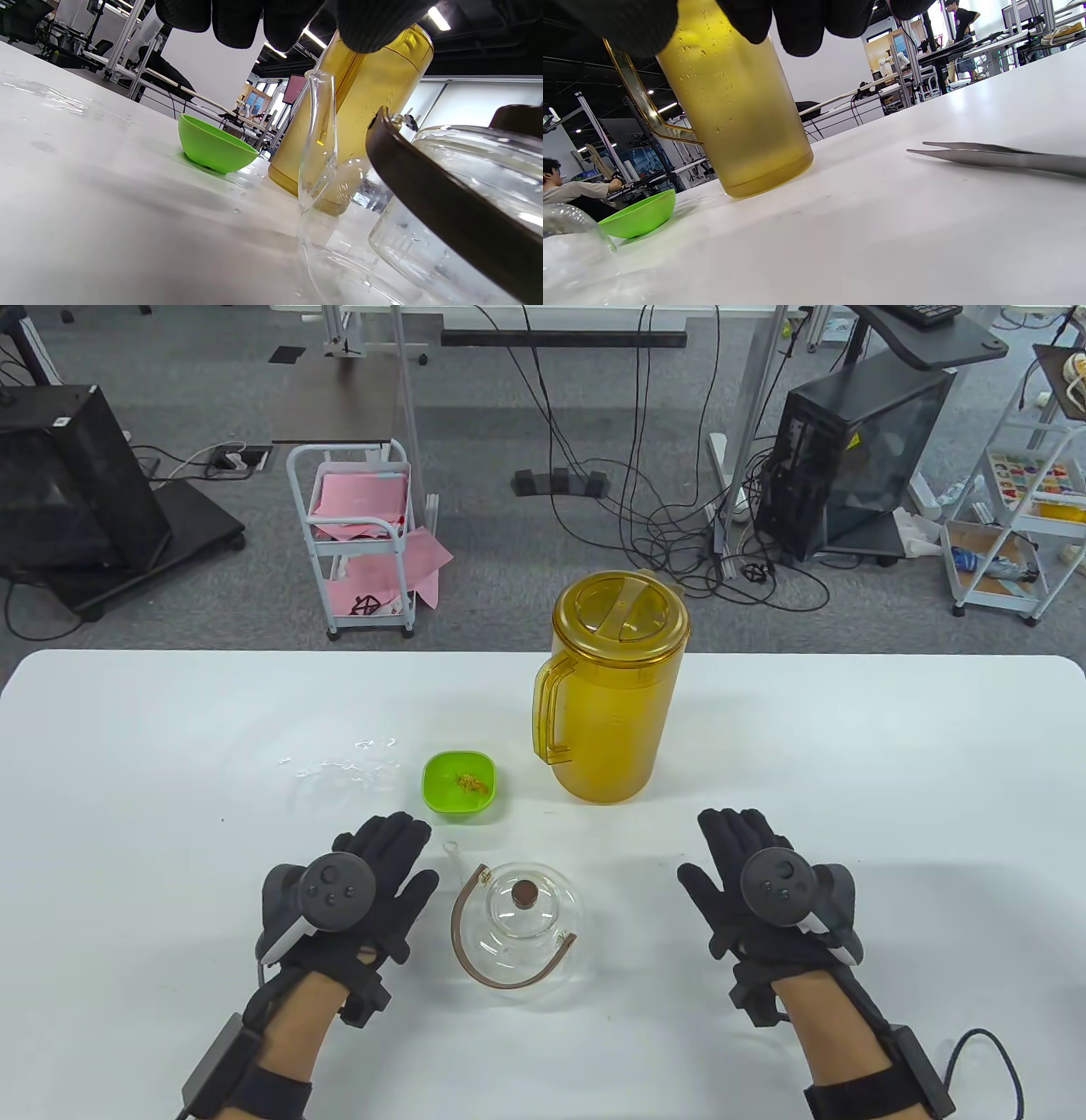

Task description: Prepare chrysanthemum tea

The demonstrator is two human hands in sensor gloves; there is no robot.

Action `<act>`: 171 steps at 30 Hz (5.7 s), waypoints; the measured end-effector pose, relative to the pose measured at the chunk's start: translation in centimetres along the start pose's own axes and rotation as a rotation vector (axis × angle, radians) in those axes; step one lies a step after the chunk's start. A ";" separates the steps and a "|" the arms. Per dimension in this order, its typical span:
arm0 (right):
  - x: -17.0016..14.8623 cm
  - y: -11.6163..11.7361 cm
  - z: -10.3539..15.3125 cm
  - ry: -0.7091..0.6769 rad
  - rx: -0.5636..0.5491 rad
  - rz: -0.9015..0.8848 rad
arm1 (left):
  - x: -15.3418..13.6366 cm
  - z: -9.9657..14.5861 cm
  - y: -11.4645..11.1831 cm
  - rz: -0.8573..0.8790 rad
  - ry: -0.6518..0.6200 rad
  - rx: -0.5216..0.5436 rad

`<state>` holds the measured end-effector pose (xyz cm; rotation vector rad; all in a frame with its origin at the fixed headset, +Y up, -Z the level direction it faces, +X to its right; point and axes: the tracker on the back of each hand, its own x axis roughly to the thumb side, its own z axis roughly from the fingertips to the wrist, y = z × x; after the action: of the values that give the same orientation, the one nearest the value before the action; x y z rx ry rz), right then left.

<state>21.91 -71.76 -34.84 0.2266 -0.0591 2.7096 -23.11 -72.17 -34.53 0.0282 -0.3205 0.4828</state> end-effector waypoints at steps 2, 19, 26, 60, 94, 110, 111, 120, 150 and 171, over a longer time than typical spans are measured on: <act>0.1 0.0 0.0 -0.004 0.003 0.004 | 0.0 0.0 0.0 0.001 0.003 -0.005; 1.1 0.6 0.2 -0.046 0.014 0.013 | 0.0 0.9 0.9 -0.007 0.006 0.008; 1.6 1.0 0.3 -0.058 0.018 0.026 | -0.1 0.7 0.6 -0.005 0.004 -0.002; 16.0 1.9 -0.5 -0.433 0.068 0.127 | -0.3 0.2 -0.8 -0.016 0.014 -0.065; 3.3 0.3 -1.6 -0.069 -0.049 0.187 | -0.8 0.1 -0.8 -0.004 0.058 -0.090; 2.8 4.0 -2.0 -0.033 0.094 0.325 | -1.1 0.2 -1.0 -0.007 0.075 -0.102; 2.8 3.9 -2.0 -0.035 0.097 0.323 | -1.1 0.2 -1.0 -0.008 0.075 -0.103; 4.3 0.5 -0.7 -0.107 -0.055 0.213 | -1.1 0.2 -1.1 -0.017 0.077 -0.105; 6.8 -2.4 1.3 -0.260 -0.168 0.098 | -3.0 -12.9 0.8 -0.258 0.472 -0.121; 5.4 -3.3 0.7 -0.205 -0.168 0.082 | -3.2 -16.0 -1.4 -0.317 0.540 -0.188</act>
<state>18.49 -66.59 -33.21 0.4590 -0.3611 2.7339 -20.41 -73.21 -50.69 -0.2290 0.1701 0.1308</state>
